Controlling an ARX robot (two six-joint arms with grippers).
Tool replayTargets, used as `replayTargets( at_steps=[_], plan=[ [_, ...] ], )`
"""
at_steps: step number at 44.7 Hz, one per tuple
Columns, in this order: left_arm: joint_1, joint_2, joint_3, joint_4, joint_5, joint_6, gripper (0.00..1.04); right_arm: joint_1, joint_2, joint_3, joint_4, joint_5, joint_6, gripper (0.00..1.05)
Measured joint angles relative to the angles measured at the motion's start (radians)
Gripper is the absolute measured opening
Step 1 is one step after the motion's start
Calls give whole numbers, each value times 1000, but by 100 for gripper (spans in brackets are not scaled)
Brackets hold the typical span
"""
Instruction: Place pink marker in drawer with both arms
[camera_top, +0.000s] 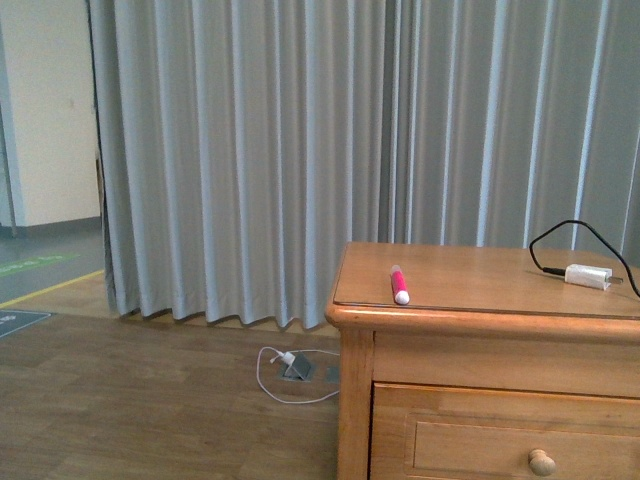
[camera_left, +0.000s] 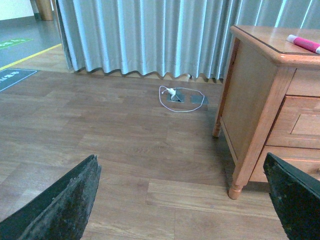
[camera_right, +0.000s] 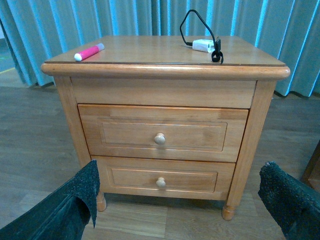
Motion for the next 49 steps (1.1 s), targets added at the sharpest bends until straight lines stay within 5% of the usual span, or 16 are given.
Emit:
replayTargets(
  at_steps=[47, 49],
  plan=[
    [0, 0, 0, 0, 0, 0, 99, 0, 0, 0, 0, 0, 0, 96],
    [0, 0, 0, 0, 0, 0, 99, -11, 32, 30, -82, -58, 24, 96]
  ],
)
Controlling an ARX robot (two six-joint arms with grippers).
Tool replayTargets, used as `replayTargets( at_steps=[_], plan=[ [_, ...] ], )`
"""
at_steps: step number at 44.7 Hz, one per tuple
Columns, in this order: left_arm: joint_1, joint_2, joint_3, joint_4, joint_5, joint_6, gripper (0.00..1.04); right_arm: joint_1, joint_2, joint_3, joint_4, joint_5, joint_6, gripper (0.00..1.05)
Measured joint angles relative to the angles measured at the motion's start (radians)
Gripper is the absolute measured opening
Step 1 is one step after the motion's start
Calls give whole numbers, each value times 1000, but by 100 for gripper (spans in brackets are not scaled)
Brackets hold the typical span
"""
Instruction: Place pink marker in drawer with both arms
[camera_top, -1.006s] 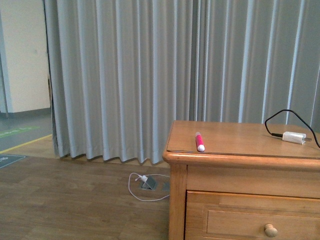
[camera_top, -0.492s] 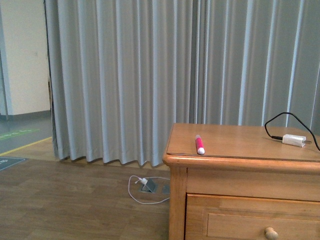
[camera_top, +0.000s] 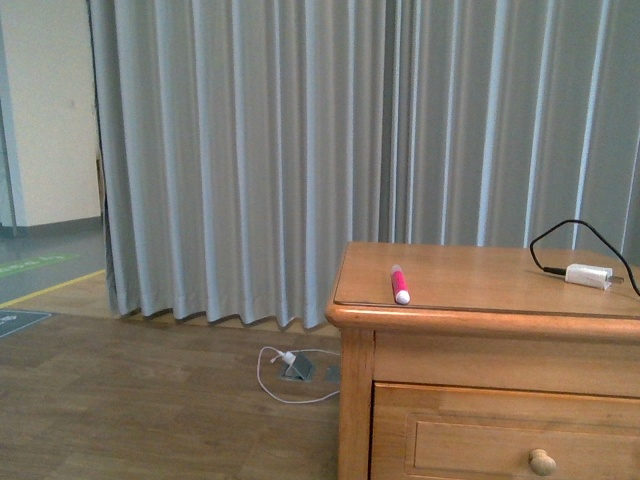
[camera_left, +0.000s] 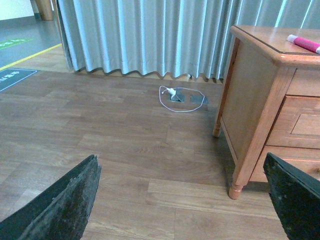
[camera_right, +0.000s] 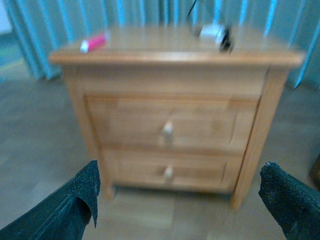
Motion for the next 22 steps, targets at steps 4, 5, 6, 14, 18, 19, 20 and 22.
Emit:
replayTargets(
  at_steps=[4, 5, 6, 14, 18, 19, 20, 22],
  plan=[
    [0, 0, 0, 0, 0, 0, 99, 20, 208, 82, -135, -42, 37, 96],
    [0, 0, 0, 0, 0, 0, 99, 27, 258, 89, -106, -45, 39, 96],
    [0, 0, 0, 0, 0, 0, 99, 35, 307, 96, -66, -48, 39, 96],
    [0, 0, 0, 0, 0, 0, 99, 72, 792, 192, 343, -34, 33, 96],
    [0, 0, 0, 0, 0, 0, 99, 92, 1038, 258, 496, -8, 33, 96],
    [0, 0, 0, 0, 0, 0, 99, 97, 1101, 280, 528, 3, 33, 96],
    [0, 0, 0, 0, 0, 0, 99, 103, 1158, 303, 555, 9, 34, 96],
    [0, 0, 0, 0, 0, 0, 99, 111, 1232, 333, 591, 22, 34, 96]
  ],
)
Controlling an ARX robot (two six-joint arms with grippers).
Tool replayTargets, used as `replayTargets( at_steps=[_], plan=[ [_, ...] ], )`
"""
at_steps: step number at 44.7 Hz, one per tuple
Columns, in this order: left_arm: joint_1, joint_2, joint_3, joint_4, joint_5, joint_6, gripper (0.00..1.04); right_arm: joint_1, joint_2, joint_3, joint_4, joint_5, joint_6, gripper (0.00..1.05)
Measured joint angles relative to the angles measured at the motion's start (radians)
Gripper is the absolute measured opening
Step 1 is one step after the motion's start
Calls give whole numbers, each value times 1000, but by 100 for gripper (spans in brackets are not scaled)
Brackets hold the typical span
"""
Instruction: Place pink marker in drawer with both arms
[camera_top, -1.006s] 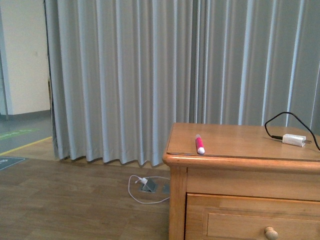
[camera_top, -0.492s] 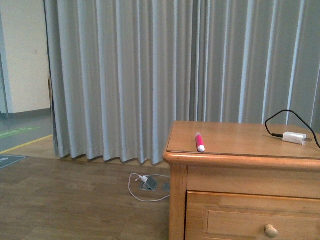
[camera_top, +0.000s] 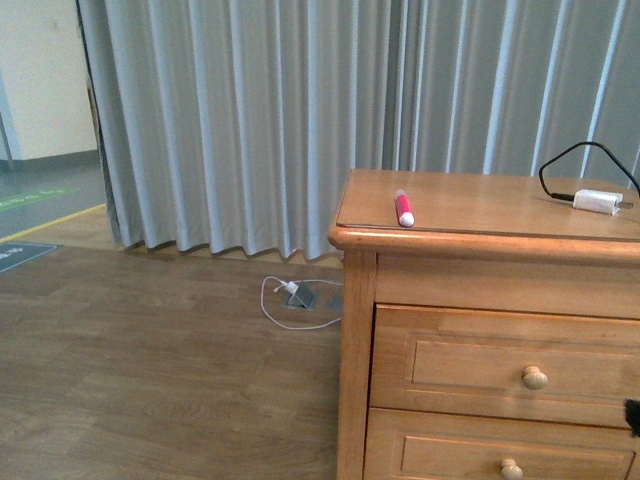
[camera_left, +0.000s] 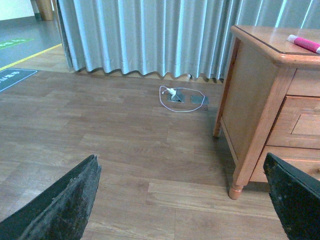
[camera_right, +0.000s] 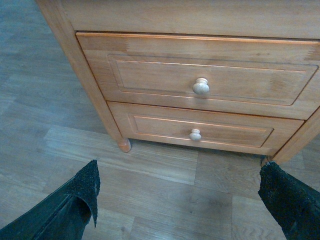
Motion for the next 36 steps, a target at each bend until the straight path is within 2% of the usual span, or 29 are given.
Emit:
replayTargets(
  at_steps=[16, 36],
  plan=[
    [0, 0, 0, 0, 0, 0, 99, 33, 514, 293, 191, 90, 7, 96],
    [0, 0, 0, 0, 0, 0, 99, 28, 873, 609, 217, 138, -7, 96]
  ],
)
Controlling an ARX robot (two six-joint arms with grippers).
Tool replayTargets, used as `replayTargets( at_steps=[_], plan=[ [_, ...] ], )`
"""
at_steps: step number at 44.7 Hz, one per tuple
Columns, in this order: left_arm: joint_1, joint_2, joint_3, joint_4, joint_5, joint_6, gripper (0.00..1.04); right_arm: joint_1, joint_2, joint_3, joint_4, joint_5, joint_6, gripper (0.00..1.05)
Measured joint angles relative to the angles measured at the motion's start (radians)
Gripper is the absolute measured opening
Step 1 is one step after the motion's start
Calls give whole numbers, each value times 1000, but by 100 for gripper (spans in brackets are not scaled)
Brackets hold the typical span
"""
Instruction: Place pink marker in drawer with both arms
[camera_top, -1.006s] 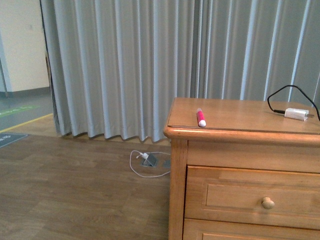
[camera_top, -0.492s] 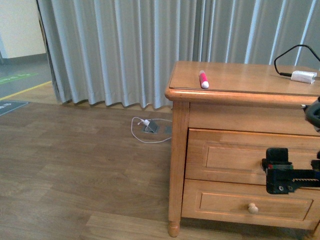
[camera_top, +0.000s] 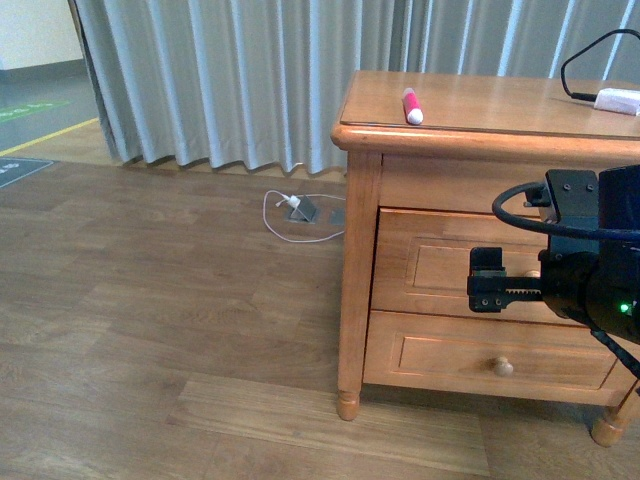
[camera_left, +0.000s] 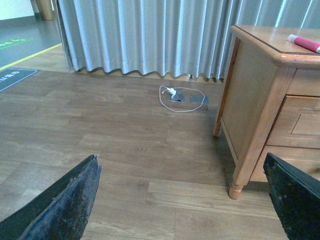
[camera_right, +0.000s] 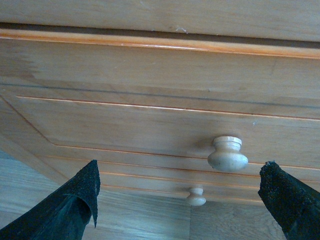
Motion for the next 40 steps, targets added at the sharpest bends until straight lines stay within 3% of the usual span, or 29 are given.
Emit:
replayTargets(
  at_steps=[40],
  plan=[
    [0, 0, 0, 0, 0, 0, 99, -48, 134, 127, 6, 15, -45, 96]
  ],
)
